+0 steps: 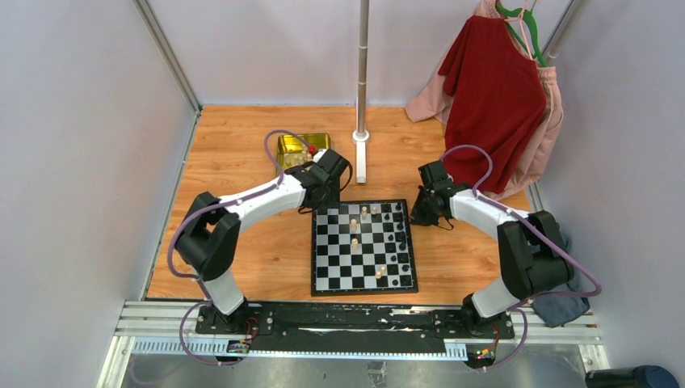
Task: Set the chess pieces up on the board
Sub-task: Adjust the chessboard at the center of the board, then pick up the chess piece from the chessboard.
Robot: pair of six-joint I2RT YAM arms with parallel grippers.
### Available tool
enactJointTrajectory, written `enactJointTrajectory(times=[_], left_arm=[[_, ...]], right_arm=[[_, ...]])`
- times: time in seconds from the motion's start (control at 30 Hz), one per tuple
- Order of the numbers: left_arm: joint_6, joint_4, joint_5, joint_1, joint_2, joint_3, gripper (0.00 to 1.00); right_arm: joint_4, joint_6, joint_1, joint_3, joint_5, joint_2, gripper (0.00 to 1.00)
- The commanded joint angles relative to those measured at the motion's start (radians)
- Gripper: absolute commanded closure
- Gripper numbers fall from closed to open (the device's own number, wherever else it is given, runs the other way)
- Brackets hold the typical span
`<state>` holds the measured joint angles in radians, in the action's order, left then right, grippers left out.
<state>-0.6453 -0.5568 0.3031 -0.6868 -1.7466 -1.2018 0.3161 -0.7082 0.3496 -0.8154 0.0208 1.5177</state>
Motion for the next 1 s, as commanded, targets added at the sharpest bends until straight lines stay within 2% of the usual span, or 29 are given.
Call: enactJointTrajectory(times=[0.0, 0.07, 0.2, 0.37, 0.53, 0.63, 0.77, 0.97], left_arm=[[-0.01, 0.041, 0.031, -0.001, 0.117, 0.031, 0.45], [-0.011, 0.025, 0.061, 0.0, 0.162, 0.049, 0.36], [-0.011, 0.015, 0.101, 0.0, 0.26, 0.102, 0.26], [-0.027, -0.006, 0.124, 0.0, 0.38, 0.169, 0.23], [-0.071, -0.008, 0.136, -0.001, 0.525, 0.292, 0.24], [-0.086, -0.001, 0.13, 0.0, 0.61, 0.364, 0.21], [-0.086, 0.007, 0.119, -0.001, 0.706, 0.441, 0.12], [-0.101, 0.015, 0.098, 0.0, 0.745, 0.486, 0.01]], right_arm=[[0.069, 0.044, -0.027, -0.061, 0.044, -0.048, 0.96], [0.105, 0.068, -0.036, -0.085, 0.02, -0.073, 0.93], [0.173, 0.112, -0.044, -0.122, -0.02, -0.115, 0.89], [0.215, 0.137, -0.046, -0.136, -0.049, -0.149, 0.85], [0.211, 0.206, -0.036, -0.151, 0.028, -0.168, 0.75], [0.222, 0.297, 0.0, -0.212, 0.06, -0.139, 0.7], [0.27, 0.394, 0.075, -0.343, 0.057, -0.049, 0.68], [0.334, 0.477, 0.176, -0.519, 0.025, 0.099, 0.64]])
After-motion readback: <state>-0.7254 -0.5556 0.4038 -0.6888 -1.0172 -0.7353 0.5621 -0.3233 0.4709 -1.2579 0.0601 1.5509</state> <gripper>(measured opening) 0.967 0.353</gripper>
